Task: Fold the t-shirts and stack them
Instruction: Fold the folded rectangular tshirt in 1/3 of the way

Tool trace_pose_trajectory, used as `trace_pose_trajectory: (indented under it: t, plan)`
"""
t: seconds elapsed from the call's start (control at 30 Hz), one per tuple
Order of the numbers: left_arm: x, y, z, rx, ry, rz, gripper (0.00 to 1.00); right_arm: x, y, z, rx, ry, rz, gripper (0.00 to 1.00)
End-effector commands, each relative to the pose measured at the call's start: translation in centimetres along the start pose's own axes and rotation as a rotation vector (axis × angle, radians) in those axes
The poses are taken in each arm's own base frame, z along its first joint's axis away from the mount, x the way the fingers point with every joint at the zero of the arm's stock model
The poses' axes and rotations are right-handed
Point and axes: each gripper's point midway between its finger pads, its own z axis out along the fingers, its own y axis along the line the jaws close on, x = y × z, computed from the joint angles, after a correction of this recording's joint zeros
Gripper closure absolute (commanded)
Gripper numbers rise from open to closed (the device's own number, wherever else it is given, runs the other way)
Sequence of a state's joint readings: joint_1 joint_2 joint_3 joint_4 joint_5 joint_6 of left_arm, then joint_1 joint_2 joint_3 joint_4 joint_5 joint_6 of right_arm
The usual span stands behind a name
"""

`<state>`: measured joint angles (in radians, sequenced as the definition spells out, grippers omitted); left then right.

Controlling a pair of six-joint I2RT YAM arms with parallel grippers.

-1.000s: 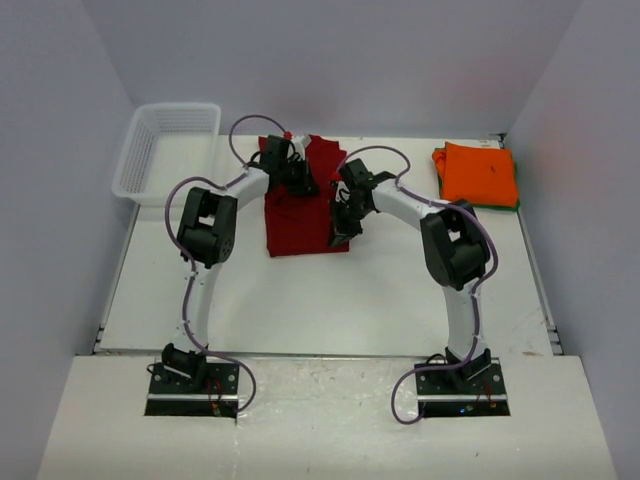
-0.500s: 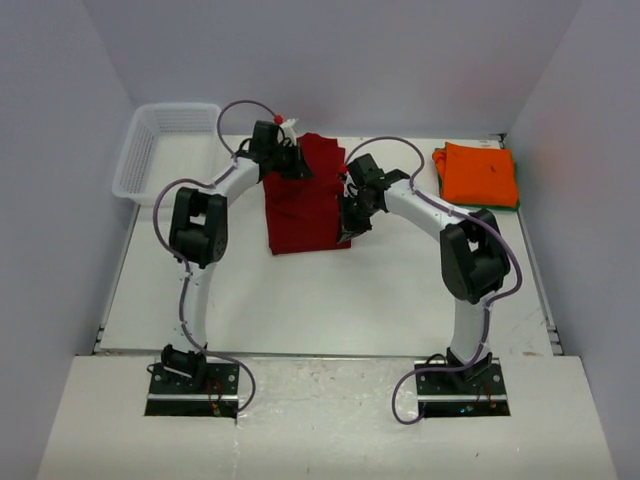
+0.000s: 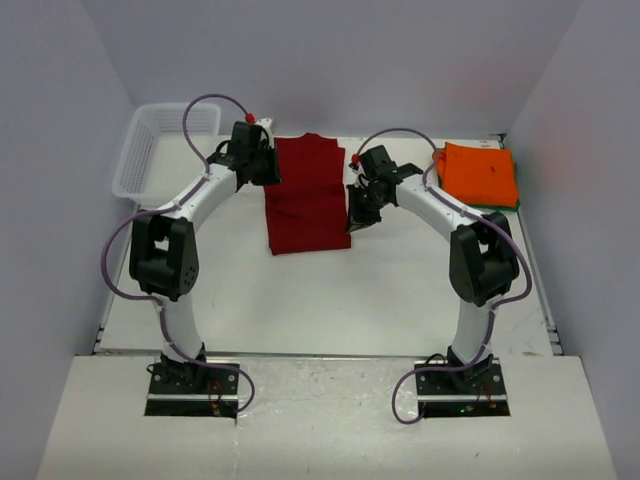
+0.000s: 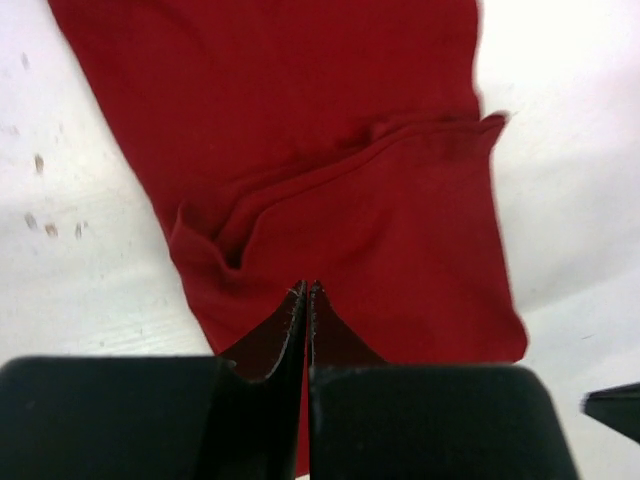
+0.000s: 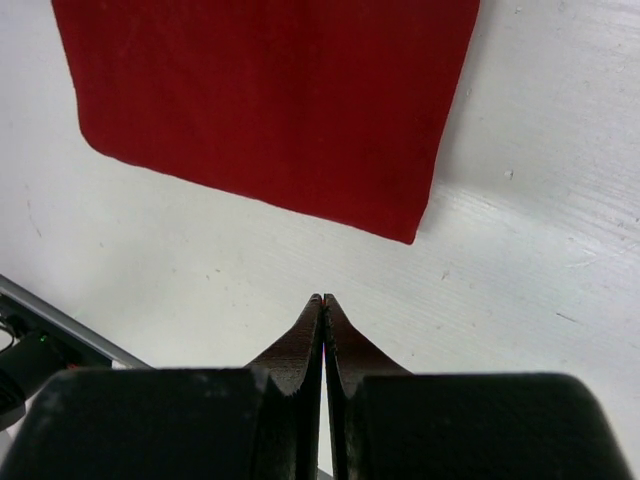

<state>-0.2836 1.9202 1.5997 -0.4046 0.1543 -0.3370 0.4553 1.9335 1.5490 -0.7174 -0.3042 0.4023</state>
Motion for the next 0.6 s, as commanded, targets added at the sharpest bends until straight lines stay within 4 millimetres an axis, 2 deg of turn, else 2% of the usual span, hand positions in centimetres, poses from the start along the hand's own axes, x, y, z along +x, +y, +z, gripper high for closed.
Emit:
trace_pose_trajectory:
  t: [0.0,0.17,0.3,0.57]
  plan:
    - [2.9,1.8,1.1,-0.069,0.079,0.002,1.00,-1.2,1.2,-2.6,-0.020,-0.079,-0.039,1.00]
    - [3.7,2.1,2.2,-0.074,0.103,-0.003,1.00,-1.0,1.0,-3.3,-0.019,-0.090,-0.036,1.00]
    - [5.3,2.8,3.8,-0.085,0.146,-0.004,1.00,-1.2,0.9,-3.9,-0.024,-0.104,-0.036,1.00]
    - [7.0,3.8,6.3,-0.103,0.185,-0.010,1.00,-1.1,0.8,-3.8,-0.024,-0.098,-0.036,1.00]
